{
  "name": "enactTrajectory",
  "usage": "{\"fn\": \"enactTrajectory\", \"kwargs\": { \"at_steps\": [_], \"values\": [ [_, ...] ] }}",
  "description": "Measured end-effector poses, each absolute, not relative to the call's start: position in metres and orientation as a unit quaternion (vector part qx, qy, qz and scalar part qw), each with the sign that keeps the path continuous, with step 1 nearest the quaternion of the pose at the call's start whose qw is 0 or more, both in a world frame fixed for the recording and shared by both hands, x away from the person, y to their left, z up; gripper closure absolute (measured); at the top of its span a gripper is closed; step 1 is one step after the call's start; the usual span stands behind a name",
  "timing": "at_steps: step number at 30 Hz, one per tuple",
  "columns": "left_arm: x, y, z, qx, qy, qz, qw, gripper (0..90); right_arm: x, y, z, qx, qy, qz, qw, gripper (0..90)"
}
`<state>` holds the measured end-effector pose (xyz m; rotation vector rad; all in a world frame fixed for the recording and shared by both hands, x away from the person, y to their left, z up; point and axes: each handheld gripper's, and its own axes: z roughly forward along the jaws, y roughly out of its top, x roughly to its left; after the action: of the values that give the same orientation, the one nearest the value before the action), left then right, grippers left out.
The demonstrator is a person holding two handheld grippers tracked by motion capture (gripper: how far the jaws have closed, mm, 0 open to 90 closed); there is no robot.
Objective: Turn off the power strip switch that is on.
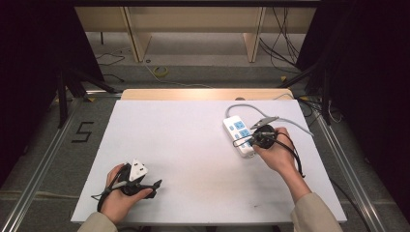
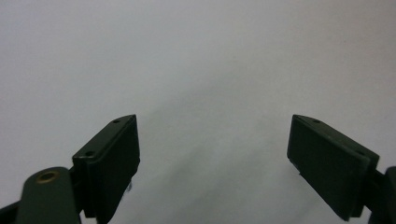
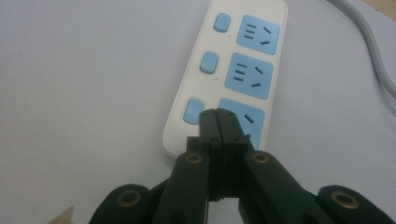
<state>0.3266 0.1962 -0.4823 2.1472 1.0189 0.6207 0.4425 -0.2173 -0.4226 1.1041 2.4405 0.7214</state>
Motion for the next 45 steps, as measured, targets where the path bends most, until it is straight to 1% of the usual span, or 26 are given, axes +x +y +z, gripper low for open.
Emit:
{"fn": "enactTrajectory", "kwargs": {
  "at_steps": [45],
  "values": [
    [0.327,0.196,-0.482,0.824,0.390,0.237,0.337,17.0,0.464,-0.201,-0.422,0.394,0.871,0.240,0.171,90.0]
  ]
}}
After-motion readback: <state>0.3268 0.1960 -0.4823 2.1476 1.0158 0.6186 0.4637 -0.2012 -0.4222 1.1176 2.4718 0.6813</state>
